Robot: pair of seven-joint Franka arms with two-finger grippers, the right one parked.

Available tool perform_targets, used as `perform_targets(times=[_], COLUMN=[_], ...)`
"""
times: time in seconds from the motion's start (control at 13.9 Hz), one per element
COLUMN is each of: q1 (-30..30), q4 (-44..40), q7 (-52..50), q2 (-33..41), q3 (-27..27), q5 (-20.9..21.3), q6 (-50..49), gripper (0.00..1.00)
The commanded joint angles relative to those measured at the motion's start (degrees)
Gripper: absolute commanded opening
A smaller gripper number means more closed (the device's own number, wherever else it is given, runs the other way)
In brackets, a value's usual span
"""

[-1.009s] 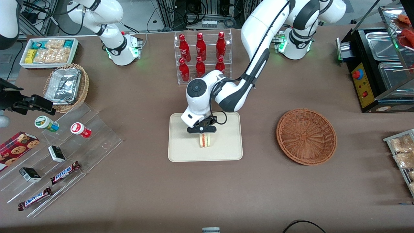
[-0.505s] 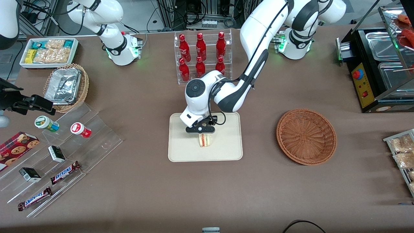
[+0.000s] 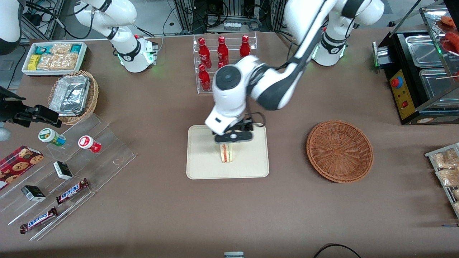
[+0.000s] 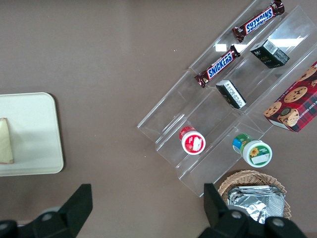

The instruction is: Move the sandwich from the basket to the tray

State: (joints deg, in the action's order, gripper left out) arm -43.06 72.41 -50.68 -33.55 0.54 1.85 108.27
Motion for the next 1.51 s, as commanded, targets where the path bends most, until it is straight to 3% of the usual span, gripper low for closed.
perform_targets(times=[0.0,0.43,1.08,1.44], q1=[3.76,17.64,34.17,39.80], q4=[2.64,13.09,15.57,18.90], q7=[-0.92,14.35,40.02,44.00], q2=[7.94,26.41,32.32,36.70], q3=[-0.19,-0.19,0.07,0.07], q5=[-1.15,-1.15,-0.89,-0.80], q6=[-9.09,-20.99,-26.97,-27.33], gripper=[0.99,0.99,0.99,0.99])
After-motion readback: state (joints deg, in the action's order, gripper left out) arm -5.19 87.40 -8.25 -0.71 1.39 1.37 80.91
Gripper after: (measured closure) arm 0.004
